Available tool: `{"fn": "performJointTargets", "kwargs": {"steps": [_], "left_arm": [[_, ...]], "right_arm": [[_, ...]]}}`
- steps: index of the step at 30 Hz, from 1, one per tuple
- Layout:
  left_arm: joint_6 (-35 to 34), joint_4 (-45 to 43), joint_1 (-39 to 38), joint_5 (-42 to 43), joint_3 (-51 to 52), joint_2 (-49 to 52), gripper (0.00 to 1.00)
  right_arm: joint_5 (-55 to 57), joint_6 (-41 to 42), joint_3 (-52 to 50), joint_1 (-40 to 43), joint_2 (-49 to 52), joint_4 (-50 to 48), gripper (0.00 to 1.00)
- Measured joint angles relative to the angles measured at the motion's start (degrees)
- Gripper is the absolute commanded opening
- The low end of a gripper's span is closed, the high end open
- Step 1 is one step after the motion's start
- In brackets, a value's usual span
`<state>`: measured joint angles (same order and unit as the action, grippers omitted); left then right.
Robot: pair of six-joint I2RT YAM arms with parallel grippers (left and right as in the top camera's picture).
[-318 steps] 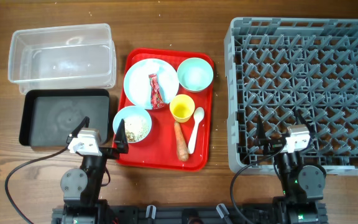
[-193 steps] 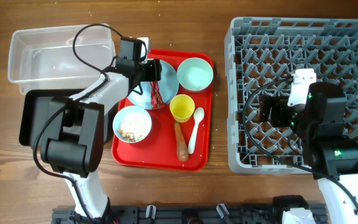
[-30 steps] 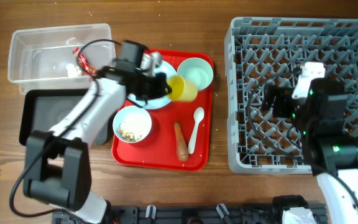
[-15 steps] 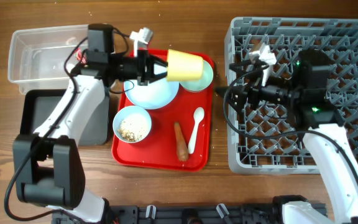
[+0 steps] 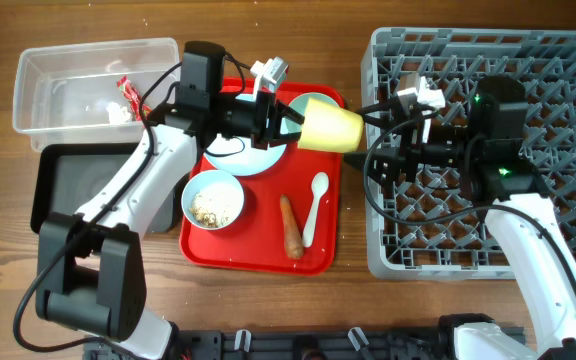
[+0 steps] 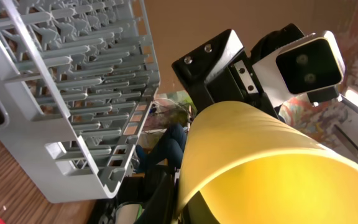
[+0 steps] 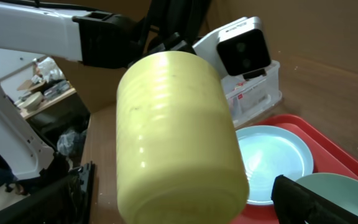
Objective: Sort waste into correct bins and load items into the dishwasher rack
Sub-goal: 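Grasp the yellow cup with the left gripper and lift it, then hand the yellow cup from the left gripper to the right gripper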
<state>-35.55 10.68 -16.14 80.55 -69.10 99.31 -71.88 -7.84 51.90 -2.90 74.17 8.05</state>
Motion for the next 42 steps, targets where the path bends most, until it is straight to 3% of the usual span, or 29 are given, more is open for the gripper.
{"fn": "performJointTargets", "kwargs": {"steps": [18,23,25,34,38,42], "left_arm": [[-5.31,-3.5,-3.26,-0.59,0.0,0.0,0.05],[-5.62,-3.65,-3.26,-0.76,0.0,0.0,0.28],[-5.81,-3.67,-3.3,-0.81,-0.02,0.0,0.43],[-2.73,0.39,-2.45,-5.88,-0.07,0.0,0.8],[2.29,15.37,0.42,-18.12,-0.39,-0.02,0.9],[6.16,29.09,3.1,-34.62,-0.46,-0.07,0.94]], "right_arm": [[-1.53,0.04,0.0,0.0,0.0,-0.04,0.61],[-1.6,0.0,0.0,0.0,0.0,-0.04,0.58],[-1.6,0.0,0.0,0.0,0.0,-0.07,0.57],[6.03,3.32,0.02,0.0,0.0,1.7,0.48],[15.98,5.2,0.02,0.0,0.0,5.35,0.47],[26.73,6.73,1.33,0.15,-0.5,14.32,0.47]]}}
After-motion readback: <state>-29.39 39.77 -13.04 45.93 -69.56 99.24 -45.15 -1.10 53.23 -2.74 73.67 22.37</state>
